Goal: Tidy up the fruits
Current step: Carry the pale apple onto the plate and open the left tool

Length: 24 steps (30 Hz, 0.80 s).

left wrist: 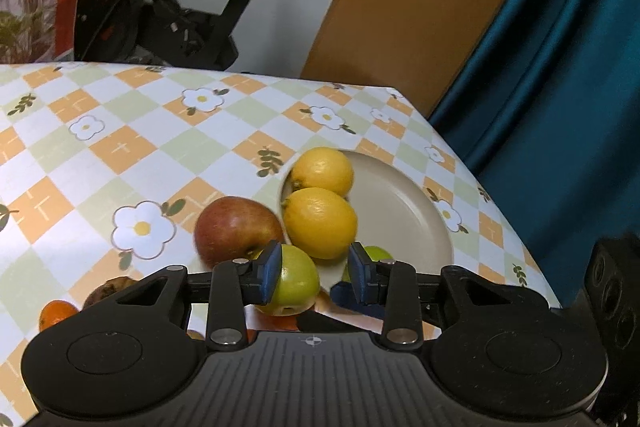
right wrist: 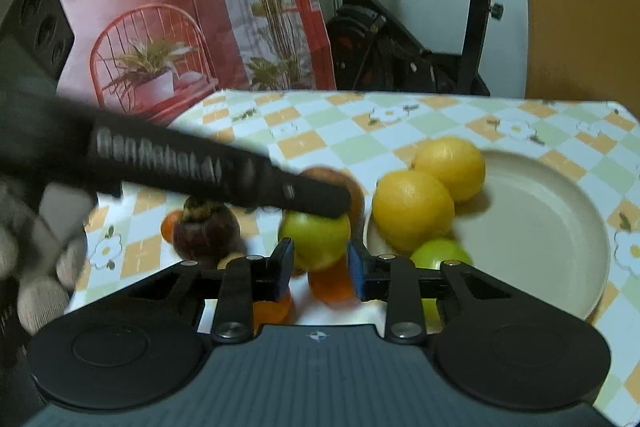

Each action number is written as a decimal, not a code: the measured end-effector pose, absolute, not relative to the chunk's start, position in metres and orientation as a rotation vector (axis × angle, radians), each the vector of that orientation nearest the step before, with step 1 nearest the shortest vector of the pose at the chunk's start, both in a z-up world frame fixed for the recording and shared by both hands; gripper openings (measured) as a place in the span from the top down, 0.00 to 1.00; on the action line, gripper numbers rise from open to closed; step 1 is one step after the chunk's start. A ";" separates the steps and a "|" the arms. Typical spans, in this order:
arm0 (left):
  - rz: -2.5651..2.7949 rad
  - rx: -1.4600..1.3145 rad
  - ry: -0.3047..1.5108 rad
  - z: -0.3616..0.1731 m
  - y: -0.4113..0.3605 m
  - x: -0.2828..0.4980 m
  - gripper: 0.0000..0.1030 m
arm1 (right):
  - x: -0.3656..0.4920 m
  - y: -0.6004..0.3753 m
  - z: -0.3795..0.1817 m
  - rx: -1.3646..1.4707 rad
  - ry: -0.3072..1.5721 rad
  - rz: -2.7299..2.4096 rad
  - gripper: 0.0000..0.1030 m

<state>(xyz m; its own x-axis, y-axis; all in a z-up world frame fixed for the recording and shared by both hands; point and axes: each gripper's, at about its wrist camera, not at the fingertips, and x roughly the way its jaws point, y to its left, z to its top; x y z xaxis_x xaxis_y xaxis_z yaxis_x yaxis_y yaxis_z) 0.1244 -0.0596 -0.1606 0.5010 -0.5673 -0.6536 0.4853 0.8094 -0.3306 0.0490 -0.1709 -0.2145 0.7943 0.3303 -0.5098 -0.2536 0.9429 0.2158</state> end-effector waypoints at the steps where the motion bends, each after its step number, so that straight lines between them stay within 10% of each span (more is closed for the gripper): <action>1: -0.637 -0.110 0.834 -0.161 -0.058 0.125 0.64 | 0.048 -0.171 -0.216 0.142 0.576 0.317 0.69; 21: -0.622 -0.144 0.858 -0.167 -0.047 0.131 0.62 | 0.075 -0.147 -0.224 0.076 0.609 0.341 0.53; 24: -0.613 -0.162 0.883 -0.170 -0.044 0.135 0.49 | 0.072 -0.147 -0.226 0.074 0.593 0.340 0.53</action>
